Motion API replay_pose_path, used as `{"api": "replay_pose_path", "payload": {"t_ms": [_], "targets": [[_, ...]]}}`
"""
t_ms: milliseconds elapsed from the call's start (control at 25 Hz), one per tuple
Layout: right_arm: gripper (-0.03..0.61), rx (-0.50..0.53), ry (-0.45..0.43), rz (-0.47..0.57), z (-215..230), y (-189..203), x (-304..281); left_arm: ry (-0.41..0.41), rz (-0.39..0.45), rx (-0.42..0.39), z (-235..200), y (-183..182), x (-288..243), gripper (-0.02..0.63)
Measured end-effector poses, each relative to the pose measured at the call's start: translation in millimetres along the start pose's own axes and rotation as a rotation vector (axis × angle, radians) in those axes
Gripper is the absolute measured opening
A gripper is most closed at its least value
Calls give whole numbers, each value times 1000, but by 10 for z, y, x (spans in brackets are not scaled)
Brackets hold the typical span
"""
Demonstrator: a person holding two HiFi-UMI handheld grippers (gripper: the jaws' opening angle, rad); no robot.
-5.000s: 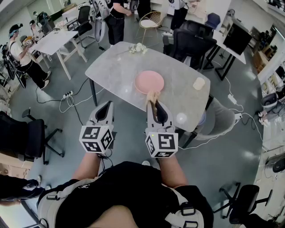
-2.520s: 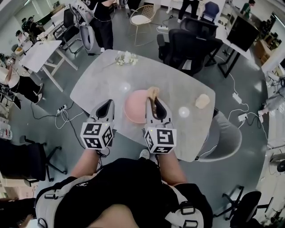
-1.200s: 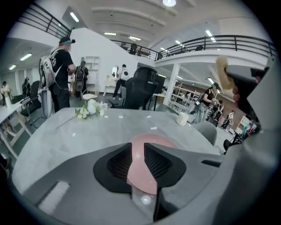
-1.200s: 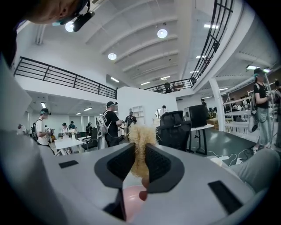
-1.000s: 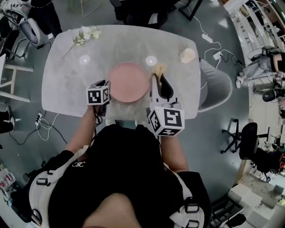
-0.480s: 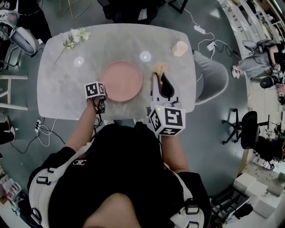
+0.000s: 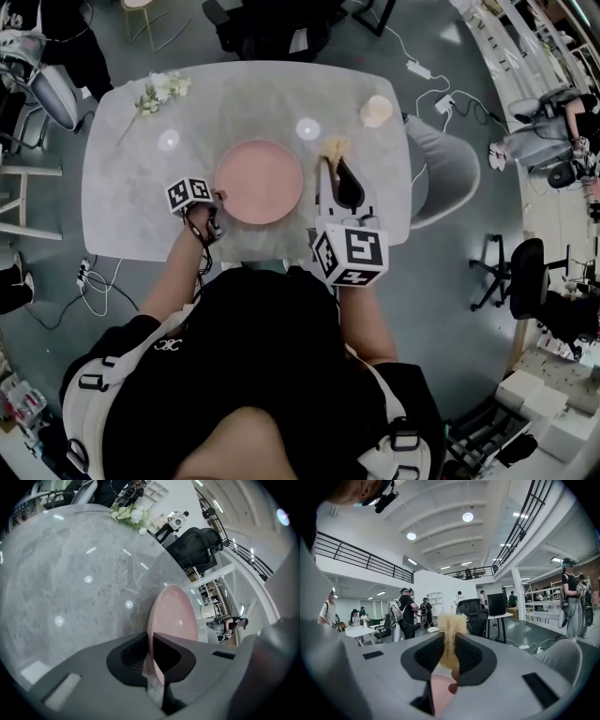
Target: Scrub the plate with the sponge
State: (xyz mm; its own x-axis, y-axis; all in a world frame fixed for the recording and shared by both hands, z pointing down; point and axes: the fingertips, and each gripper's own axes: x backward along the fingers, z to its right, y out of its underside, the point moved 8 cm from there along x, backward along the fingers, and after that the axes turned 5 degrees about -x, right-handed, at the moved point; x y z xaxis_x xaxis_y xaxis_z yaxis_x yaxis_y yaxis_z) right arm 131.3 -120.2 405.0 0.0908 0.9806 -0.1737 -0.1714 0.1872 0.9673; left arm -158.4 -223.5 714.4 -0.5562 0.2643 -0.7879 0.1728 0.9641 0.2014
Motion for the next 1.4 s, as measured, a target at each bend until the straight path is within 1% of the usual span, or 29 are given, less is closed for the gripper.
{"api": "replay_pose_path", "payload": {"t_ms": [160,240,480,680,800,1000,1200,1280,1400], "targets": [[72,-1,-29,3,-61,-5,-68,9,54,-95,143,-24,163,26],[72,-2,-47,0,-102,1,-98,28,86,-128,251,-40,267,28],[72,9,-118,-37,-263,125,-212,128,196,-160,643,-158,639,28],[72,54,-210,-144,-484,312,-329,163,255,-207,998,-183,967,28],[72,111,-257,-220,-646,494,-430,192,268,-242,1194,-161,1066,28],[72,210,-292,-330,-817,707,-594,215,266,-309,1445,-85,1147,28],[72,253,-343,-403,-928,846,-745,230,255,-357,1562,-43,1183,28],[72,266,-342,-428,-941,897,-782,239,251,-377,1606,-20,1190,28],[72,276,-308,-451,-925,924,-823,254,244,-400,1674,22,1207,28]]}}
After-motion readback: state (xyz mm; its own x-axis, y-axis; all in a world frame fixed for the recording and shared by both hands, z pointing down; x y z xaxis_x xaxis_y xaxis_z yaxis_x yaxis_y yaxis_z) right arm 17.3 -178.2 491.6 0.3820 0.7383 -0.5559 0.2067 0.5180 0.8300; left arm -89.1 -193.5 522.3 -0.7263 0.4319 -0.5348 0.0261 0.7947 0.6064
